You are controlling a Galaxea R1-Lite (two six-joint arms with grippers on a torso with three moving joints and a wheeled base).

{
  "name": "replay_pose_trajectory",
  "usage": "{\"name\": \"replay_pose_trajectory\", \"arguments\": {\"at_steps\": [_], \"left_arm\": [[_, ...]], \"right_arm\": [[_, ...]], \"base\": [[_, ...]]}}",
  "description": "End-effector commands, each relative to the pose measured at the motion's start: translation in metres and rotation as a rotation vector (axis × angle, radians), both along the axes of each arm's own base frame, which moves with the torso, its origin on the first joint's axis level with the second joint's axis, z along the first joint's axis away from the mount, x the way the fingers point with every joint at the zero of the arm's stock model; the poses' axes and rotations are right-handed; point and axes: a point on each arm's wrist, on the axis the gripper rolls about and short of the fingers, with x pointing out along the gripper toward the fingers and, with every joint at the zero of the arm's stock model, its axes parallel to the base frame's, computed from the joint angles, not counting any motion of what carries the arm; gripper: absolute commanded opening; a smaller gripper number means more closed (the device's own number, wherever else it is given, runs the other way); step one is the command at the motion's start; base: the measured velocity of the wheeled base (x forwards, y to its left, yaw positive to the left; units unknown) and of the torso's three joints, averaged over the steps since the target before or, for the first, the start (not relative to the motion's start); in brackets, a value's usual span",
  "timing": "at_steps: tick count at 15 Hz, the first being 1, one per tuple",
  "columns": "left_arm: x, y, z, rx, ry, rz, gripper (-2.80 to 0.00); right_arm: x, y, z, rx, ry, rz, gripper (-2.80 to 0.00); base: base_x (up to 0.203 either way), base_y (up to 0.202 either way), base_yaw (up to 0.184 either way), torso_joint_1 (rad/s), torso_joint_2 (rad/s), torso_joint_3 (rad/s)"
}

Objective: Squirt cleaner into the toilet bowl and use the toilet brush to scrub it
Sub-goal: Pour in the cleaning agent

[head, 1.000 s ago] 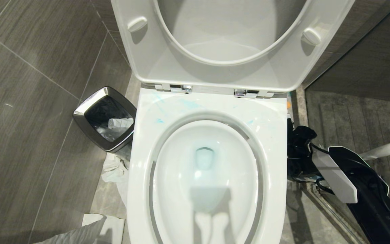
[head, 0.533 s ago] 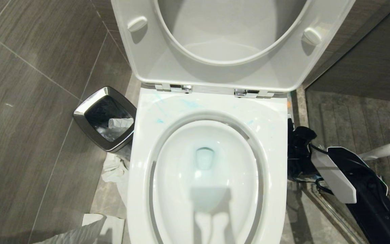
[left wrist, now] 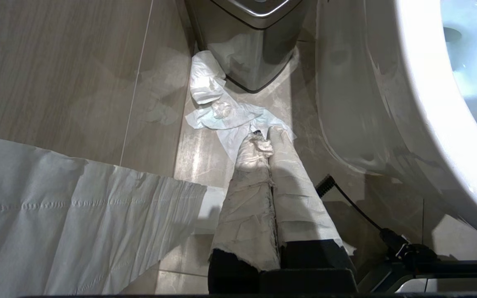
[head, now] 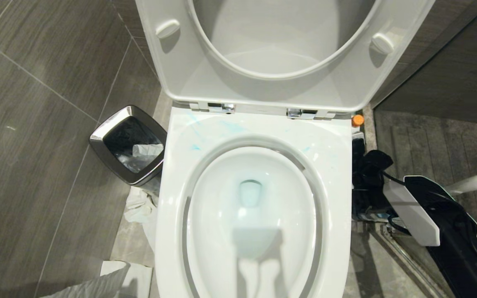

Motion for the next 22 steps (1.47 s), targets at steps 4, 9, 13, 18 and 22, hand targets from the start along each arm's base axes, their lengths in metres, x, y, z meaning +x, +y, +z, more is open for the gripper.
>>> {"name": "replay_pose_trajectory", "arguments": {"at_steps": [4, 9, 13, 18, 22], "left_arm": [[0.001, 0.0, -0.002, 0.0, 0.007, 0.001, -2.8], [0.001, 0.0, -0.002, 0.0, 0.007, 0.001, -2.8], [0.001, 0.0, -0.002, 0.0, 0.007, 0.001, -2.8], [0.001, 0.0, -0.002, 0.0, 0.007, 0.001, -2.8], [0.001, 0.0, -0.002, 0.0, 0.007, 0.001, -2.8]], "right_arm": [[-0.019, -0.004, 0.068, 0.001, -0.082, -0.006, -2.8], [-0.063, -0.016, 0.116, -0.001, -0.056, -0.027, -2.8], [-0.115, -0.022, 0.165, 0.001, -0.067, -0.039, -2.8], [-0.217, -0.028, 0.219, 0.006, -0.036, -0.062, -2.8], [-0.309, -0.028, 0.239, 0.046, 0.06, -0.074, -2.8]], "base": [[0.0, 0.0, 0.0, 0.0, 0.0, 0.0], [0.0, 0.0, 0.0, 0.0, 0.0, 0.0], [0.0, 0.0, 0.0, 0.0, 0.0, 0.0], [0.0, 0.0, 0.0, 0.0, 0.0, 0.0], [0.0, 0.0, 0.0, 0.0, 0.0, 0.0]]}}
